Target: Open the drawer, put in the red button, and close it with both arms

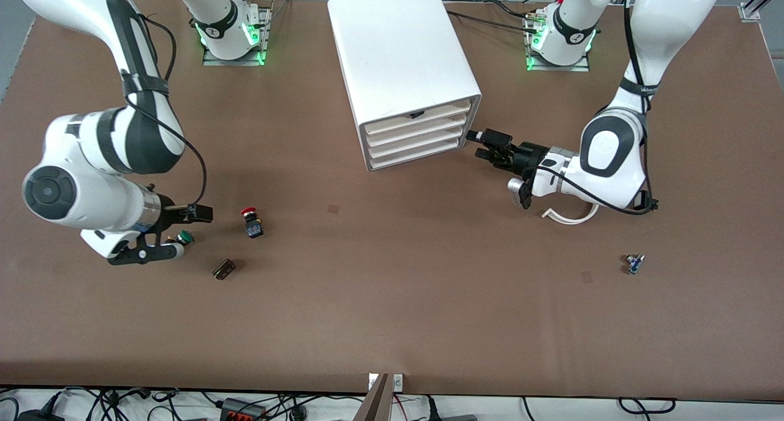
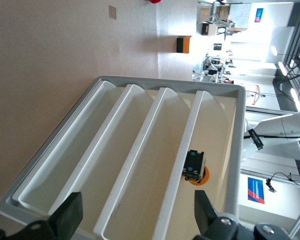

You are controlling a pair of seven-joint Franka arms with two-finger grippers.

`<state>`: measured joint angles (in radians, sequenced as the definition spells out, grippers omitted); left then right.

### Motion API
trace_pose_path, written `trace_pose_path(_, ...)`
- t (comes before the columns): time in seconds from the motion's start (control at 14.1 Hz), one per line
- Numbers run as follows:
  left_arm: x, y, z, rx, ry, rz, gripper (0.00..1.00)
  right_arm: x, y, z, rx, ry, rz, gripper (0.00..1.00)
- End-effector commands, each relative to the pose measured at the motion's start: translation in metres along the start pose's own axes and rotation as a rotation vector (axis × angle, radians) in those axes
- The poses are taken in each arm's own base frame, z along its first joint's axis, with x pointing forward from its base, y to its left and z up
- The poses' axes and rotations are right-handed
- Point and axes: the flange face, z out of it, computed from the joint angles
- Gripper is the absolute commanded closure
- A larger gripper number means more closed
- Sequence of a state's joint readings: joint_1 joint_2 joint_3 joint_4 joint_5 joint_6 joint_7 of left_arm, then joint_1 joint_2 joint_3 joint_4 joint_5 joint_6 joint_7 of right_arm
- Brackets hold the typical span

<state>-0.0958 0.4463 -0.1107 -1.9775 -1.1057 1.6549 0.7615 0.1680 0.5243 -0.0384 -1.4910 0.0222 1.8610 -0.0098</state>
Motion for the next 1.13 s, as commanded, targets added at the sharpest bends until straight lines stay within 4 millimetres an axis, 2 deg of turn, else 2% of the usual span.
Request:
trace_pose_path(0.0, -0.001, -0.025, 0.028, -0.076, 0.017, 0.088, 0.2, 0.011, -0.015, 0.011, 0.004, 0.019, -0.016, 0.0)
trace_pose_path(0.14, -0.01, -0.042, 0.043, -0.119, 0.032, 0.14, 0.31, 0.02, -0.027, 0.039, 0.005, 0.01, -0.042, 0.0)
trace_pose_path(0.21, -0.015, -0.049, 0.052, -0.141, 0.029, 0.157, 0.4, 0.024, -0.038, 0.061, 0.002, -0.004, -0.066, 0.0)
trace_pose_path(0.28, -0.019, -0.049, 0.066, -0.163, 0.016, 0.161, 0.5, 0.027, -0.046, 0.073, 0.001, -0.004, -0.102, 0.0)
trace_pose_path(0.35, -0.024, -0.052, 0.074, -0.18, 0.019, 0.145, 0.53, 0.029, -0.054, 0.083, -0.004, 0.0, -0.144, 0.0)
trace_pose_path(0.5, -0.034, -0.054, 0.085, -0.201, 0.002, 0.129, 0.53, 0.031, -0.057, 0.104, -0.007, -0.02, -0.198, 0.0)
trace_pose_path(0.64, -0.042, -0.058, 0.096, -0.224, -0.001, 0.163, 0.57, 0.03, -0.062, 0.117, -0.008, -0.043, -0.264, 0.0)
trace_pose_path(0.78, -0.048, -0.071, 0.11, -0.257, 0.021, 0.18, 0.58, 0.028, -0.063, 0.132, -0.009, -0.071, -0.275, 0.0)
trace_pose_path(0.85, -0.053, -0.077, 0.114, -0.265, 0.021, 0.171, 0.64, 0.026, -0.069, 0.139, -0.01, -0.087, -0.295, 0.0)
trace_pose_path(0.92, -0.054, -0.077, 0.115, -0.27, 0.018, 0.17, 0.74, 0.023, -0.078, 0.146, -0.014, -0.104, -0.312, 0.0)
trace_pose_path(1.06, -0.053, -0.077, 0.112, -0.284, 0.018, 0.164, 0.89, 0.018, -0.082, 0.153, -0.018, -0.126, -0.322, 0.0)
